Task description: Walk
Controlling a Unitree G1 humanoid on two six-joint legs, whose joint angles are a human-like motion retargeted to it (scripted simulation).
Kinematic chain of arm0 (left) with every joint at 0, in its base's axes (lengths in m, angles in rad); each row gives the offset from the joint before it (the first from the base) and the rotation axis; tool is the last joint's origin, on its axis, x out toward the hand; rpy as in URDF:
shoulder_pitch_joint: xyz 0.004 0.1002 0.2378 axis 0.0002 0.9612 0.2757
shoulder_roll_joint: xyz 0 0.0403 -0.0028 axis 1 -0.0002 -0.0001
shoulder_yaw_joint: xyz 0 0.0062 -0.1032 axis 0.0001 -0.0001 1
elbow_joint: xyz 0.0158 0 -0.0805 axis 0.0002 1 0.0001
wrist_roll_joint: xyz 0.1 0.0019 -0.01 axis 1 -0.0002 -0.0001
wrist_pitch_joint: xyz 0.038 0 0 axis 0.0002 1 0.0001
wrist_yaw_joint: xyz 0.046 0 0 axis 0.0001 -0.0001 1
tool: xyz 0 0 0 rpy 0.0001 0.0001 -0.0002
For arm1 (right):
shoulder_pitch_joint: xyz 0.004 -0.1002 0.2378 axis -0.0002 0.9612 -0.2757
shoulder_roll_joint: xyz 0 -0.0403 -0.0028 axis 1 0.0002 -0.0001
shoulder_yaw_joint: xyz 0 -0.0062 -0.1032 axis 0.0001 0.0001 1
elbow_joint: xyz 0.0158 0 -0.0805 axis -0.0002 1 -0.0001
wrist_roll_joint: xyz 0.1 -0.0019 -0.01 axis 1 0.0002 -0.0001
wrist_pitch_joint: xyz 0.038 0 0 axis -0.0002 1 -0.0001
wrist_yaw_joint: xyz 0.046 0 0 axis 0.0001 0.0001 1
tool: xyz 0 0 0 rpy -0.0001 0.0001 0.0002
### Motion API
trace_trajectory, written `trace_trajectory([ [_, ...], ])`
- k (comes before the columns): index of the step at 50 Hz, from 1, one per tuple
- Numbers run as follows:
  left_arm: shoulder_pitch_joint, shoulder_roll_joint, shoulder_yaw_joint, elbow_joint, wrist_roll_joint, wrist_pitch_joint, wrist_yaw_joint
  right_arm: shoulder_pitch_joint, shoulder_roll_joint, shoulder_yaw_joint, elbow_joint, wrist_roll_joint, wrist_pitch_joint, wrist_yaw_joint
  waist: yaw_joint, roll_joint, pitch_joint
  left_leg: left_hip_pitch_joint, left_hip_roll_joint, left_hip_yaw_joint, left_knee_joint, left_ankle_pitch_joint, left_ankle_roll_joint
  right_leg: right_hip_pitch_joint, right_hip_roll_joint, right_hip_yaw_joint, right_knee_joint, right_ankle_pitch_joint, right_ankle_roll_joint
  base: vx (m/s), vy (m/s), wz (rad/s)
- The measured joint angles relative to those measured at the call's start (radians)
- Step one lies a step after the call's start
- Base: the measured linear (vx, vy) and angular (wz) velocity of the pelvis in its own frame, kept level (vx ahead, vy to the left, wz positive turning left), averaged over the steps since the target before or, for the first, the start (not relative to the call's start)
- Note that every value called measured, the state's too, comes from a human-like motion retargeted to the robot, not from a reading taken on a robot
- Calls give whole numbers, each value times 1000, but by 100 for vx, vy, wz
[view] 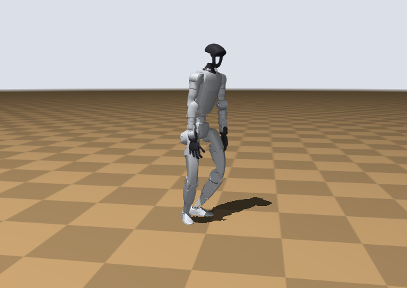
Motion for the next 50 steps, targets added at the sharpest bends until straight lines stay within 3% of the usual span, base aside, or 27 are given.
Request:
trace_trajectory([
  [3,17,-8,-10,11,0,5,-26,4,2,9,1,12,-4,22,-27,-18,-4,45,-33,7,-49,60,-6,-39,-35,35,87,59,19,30,4,26],
  [7,25,-5,-18,15,-2,4,-57,8,10,19,20,47,-1,44,-60,-25,-16,90,-57,5,-69,73,-14,-92,-22,49,0,84,45,35,3,22],
  [15,27,7,-20,-12,5,-2,-92,36,16,17,38,24,10,65,-28,37,-31,43,69,35,116,-9,5,1,39,-12,-80,76,15,41,2,21],
  [20,45,-14,-32,16,2,6,-121,49,-1,8,34,24,9,79,-15,21,-54,73,-39,81,-204,111,-22,72,-12,-60,-100,176,65,38,8,3],
  [26,67,-19,-1,33,-13,31,-120,40,13,-25,36,25,14,79,-28,21,-49,104,-55,49,-141,8,13,60,-50,-36,-42,53,52,35,8,-18],
  [28,65,-14,26,27,-33,33,-117,36,15,-39,30,21,17,77,-37,28,-41,129,-59,39,-144,43,0,62,-31,-15,-87,103,60,42,6,2],
  [30,71,-15,32,14,-51,27,-114,46,13,-45,29,31,19,81,-43,43,-46,132,-40,44,-116,151,-32,57,-3,4,-146,188,78,42,3,15],
  [34,79,-12,13,-9,-55,14,-114,71,10,-51,38,60,24,79,-30,56,-47,67,1,36,-2,144,-20,40,20,21,-175,239,102,39,2,1],
  [37,76,-7,0,-12,-49,9,-114,79,8,-58,49,72,27,68,4,64,-55,-4,22,16,9,78,-7,62,41,-17,-200,203,85,40,1,-30],
  [40,77,-8,5,0,-40,11,-107,81,9,-63,50,55,23,54,42,64,-62,-55,25,-15,8,-3,15,99,56,-31,-188,78,54,41,2,-28],
  [43,85,-13,30,17,-55,14,-102,84,9,-69,23,32,7,41,53,58,-65,-41,14,-35,41,-19,43,118,41,1,-113,30,37,44,3,-17],
  [46,94,-19,46,24,-90,16,-110,93,4,-65,0,32,1,41,25,38,-56,59,-55,-23,-57,89,29,124,-11,24,-61,105,52,46,5,0],
  [50,106,-22,26,8,-97,10,-123,100,2,-40,20,63,4,56,-8,63,-64,103,-70,-25,-120,247,-40,104,17,40,-154,244,84,41,5,0],
])
